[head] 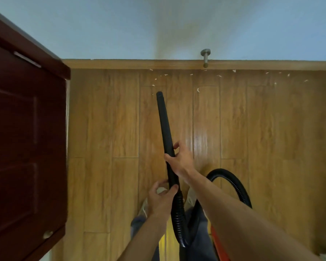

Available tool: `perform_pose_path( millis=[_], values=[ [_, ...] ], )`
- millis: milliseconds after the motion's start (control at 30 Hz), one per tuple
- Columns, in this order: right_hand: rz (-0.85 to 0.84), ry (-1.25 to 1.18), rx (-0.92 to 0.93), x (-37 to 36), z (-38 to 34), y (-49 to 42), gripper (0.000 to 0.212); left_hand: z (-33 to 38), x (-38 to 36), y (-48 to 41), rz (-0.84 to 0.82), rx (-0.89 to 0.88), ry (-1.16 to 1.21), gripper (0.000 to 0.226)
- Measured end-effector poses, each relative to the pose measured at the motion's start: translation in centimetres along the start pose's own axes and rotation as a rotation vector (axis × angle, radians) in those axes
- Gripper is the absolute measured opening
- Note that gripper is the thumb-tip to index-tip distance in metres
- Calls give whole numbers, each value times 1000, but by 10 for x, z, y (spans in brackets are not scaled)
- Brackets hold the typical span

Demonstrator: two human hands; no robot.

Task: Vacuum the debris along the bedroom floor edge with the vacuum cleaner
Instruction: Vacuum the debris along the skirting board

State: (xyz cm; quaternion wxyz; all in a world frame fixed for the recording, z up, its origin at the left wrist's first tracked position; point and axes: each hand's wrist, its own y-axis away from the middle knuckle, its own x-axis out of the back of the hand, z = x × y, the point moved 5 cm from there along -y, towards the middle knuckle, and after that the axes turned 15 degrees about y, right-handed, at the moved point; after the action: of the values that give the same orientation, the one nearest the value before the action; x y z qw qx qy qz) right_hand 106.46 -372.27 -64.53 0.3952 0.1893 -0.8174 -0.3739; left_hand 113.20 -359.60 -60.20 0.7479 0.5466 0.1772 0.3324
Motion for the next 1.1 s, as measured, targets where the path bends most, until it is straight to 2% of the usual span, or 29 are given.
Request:
perform_pose_path(
  millis=[267,500,700,1100],
  values=[
    [-27,19,60,6,13,-23,27,-5,-26,-4,29,-80,91,21],
    [-17,16,51,-18,14,-65,28,5,-28,-46,17,-116,134,17],
    [14,29,57,-47,1,-85,33,14,-13,-74,45,-132,169,17],
    [76,46,59,-61,-40,-124,37,62,-11,-112,-7,-122,215,18]
  ],
)
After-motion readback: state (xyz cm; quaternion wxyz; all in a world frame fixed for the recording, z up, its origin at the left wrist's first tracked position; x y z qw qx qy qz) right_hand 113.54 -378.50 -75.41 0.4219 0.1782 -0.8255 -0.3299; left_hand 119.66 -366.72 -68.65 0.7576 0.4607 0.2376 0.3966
